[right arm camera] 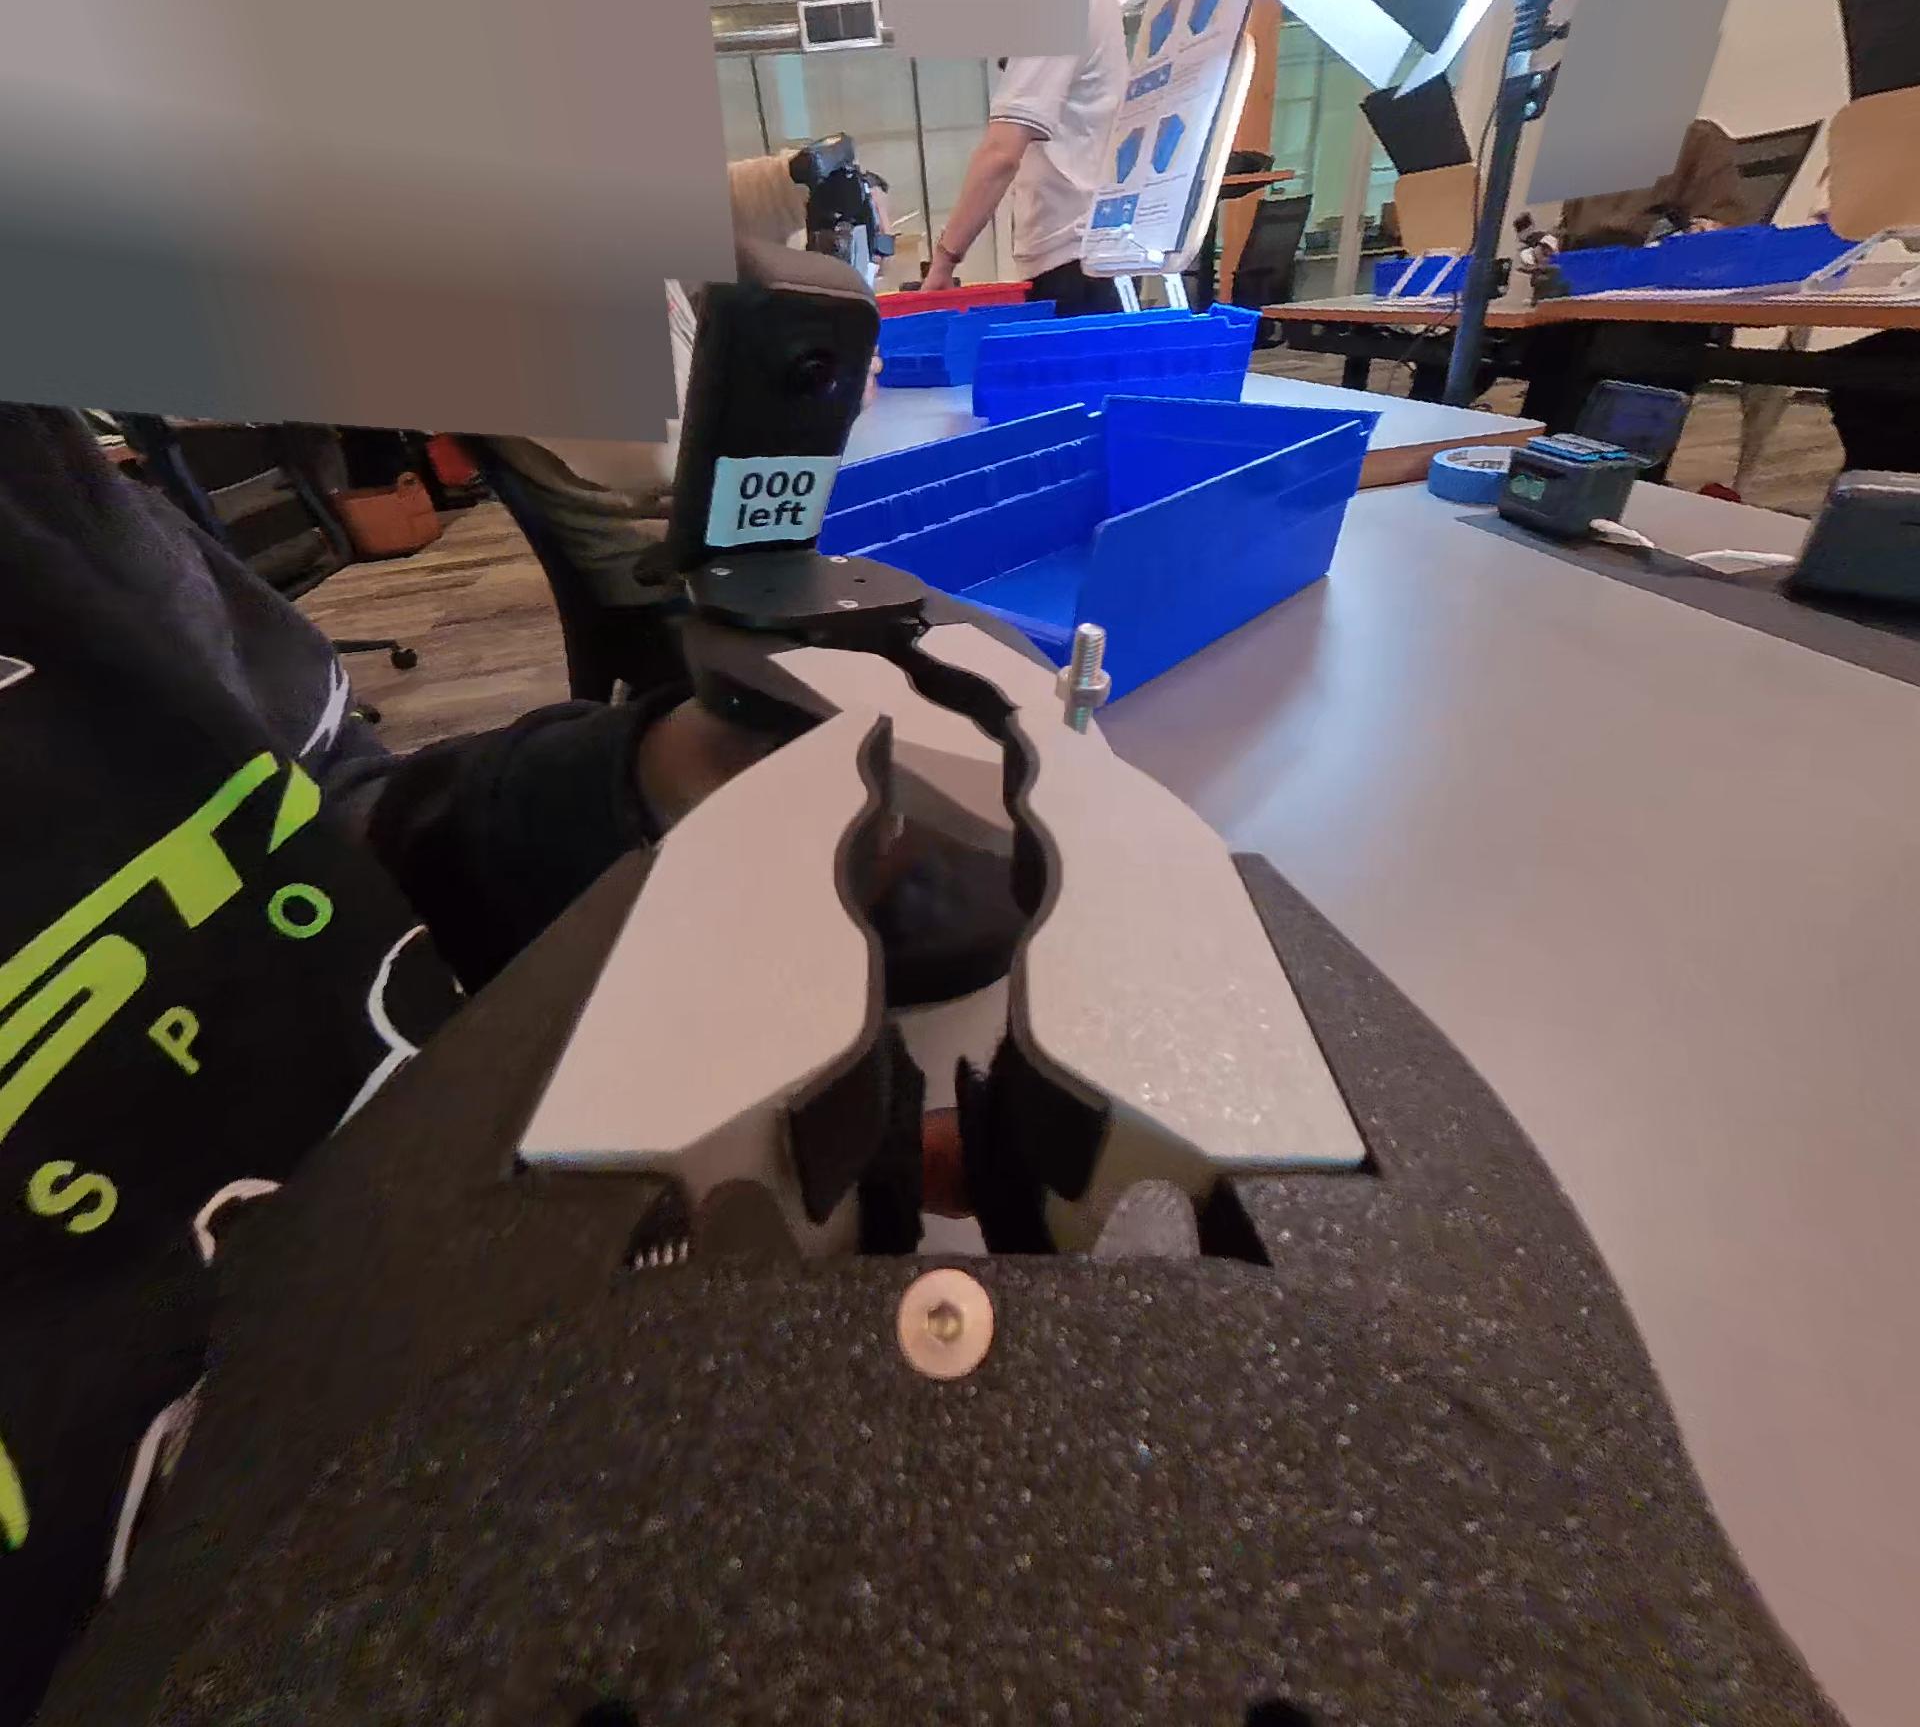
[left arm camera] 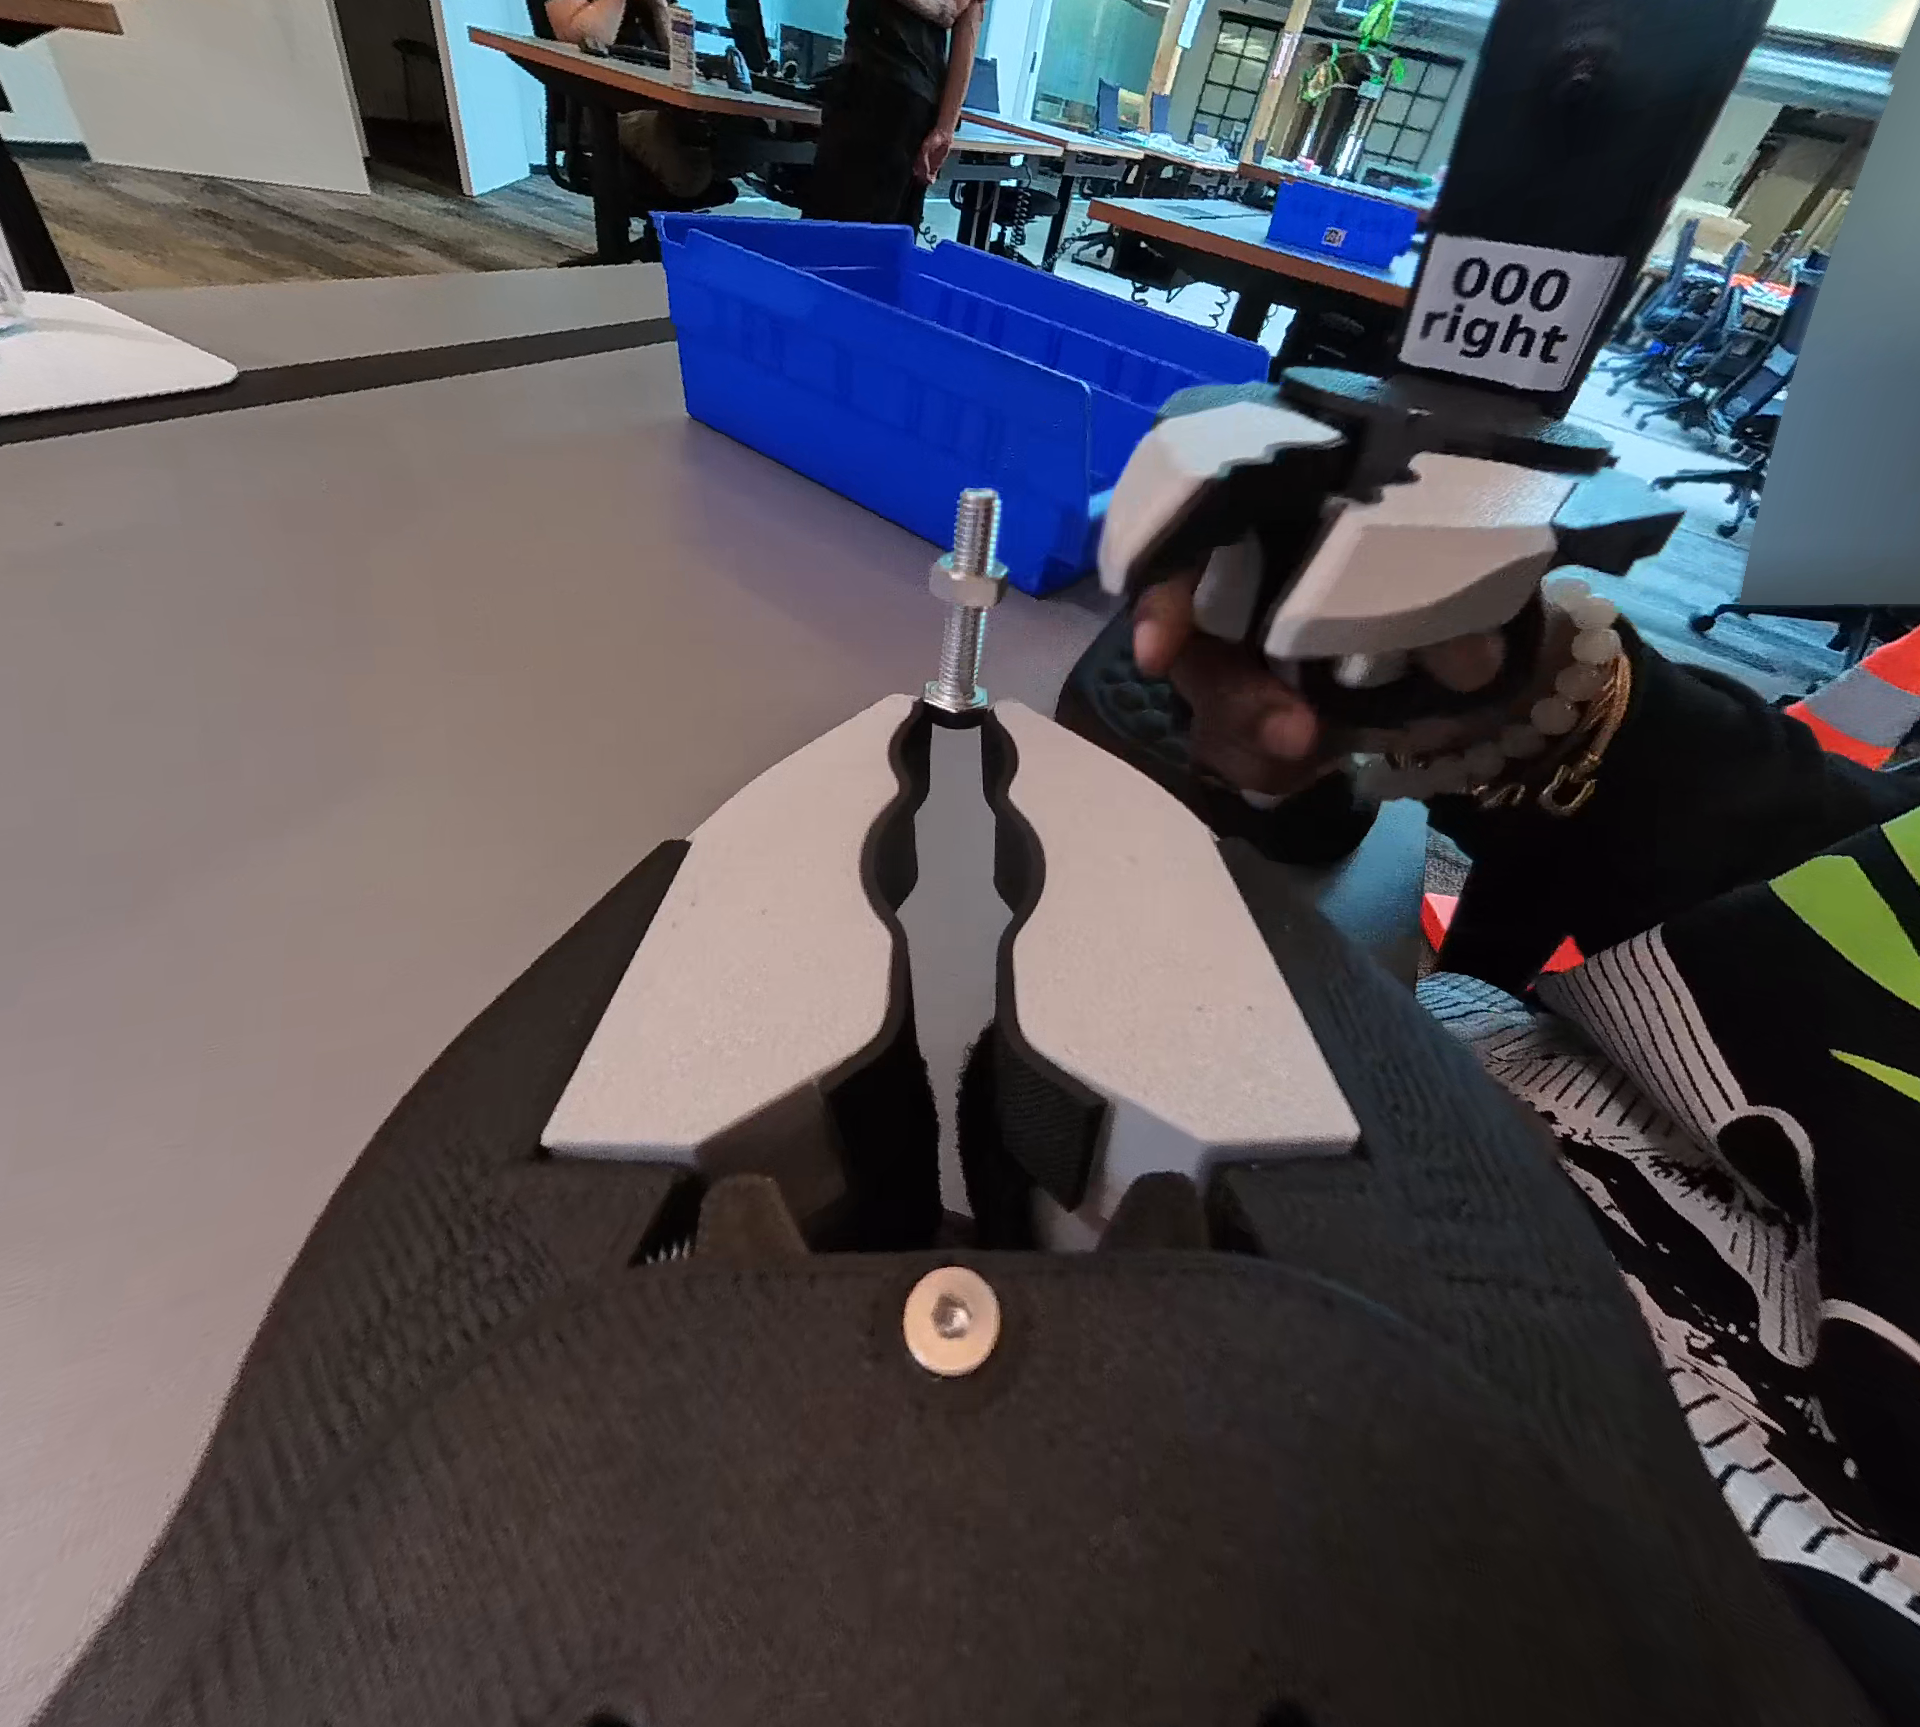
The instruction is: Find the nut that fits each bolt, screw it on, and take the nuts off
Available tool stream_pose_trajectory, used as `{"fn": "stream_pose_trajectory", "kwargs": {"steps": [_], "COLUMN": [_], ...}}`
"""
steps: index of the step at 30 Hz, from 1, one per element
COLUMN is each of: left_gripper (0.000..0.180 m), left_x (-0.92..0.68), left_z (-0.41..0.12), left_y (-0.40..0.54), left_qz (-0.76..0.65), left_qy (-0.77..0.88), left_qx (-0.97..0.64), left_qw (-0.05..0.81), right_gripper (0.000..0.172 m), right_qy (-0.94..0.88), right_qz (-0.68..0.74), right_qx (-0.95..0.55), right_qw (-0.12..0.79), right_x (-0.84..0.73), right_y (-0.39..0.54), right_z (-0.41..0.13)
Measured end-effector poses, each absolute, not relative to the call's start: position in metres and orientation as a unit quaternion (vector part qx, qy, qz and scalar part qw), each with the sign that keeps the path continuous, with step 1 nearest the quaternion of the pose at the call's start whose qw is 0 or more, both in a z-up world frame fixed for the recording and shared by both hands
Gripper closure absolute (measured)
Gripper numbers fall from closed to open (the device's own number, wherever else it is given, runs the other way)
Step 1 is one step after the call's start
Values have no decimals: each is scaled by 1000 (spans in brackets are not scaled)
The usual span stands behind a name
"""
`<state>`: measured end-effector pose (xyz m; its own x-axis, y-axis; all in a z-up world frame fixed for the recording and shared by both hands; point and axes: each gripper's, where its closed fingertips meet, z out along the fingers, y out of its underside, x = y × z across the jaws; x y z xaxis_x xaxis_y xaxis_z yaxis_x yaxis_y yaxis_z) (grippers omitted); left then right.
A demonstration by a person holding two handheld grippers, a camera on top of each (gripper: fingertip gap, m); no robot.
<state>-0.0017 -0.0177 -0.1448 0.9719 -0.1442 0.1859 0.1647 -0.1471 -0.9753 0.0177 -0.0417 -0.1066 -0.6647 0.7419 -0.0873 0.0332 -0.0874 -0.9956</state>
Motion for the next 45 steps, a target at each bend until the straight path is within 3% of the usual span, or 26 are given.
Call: {"fn": "stream_pose_trajectory", "kwargs": {"steps": [5, 19, 23, 28, 31, 35, 45], "left_gripper": [171, 170, 141, 139, 139, 139, 140], "left_x": [2, 11, 12, 12, 10, 8, 5], "left_z": [-147, -149, -149, -148, -147, -148, -148], "left_y": [-17, -16, -16, -17, -17, -16, -15], "left_qz": [-106, -88, -101, -102, -104, -106, -110], "left_qy": [7, 42, 43, 41, 36, 29, 18], "left_qx": [-755, -762, -761, -758, -756, -758, -760], "left_qw": [647, 640, 639, 643, 645, 643, 641], "right_gripper": [156, 166, 166, 166, 166, 166, 165], "right_qy": [-624, -674, -655, -599, -564, -516, -468], "right_qz": [630, 592, 579, 472, 362, 272, 193], "right_qx": [-343, -336, -361, -471, -568, -686, -777], "right_qw": [311, 286, 323, 443, 477, 435, 373], "right_x": [10, 3, 10, 25, 38, 50, 57], "right_y": [-21, -28, 6, 134, 231, 322, 389], "right_z": [-100, -104, -89, -61, -80, -137, -207]}}
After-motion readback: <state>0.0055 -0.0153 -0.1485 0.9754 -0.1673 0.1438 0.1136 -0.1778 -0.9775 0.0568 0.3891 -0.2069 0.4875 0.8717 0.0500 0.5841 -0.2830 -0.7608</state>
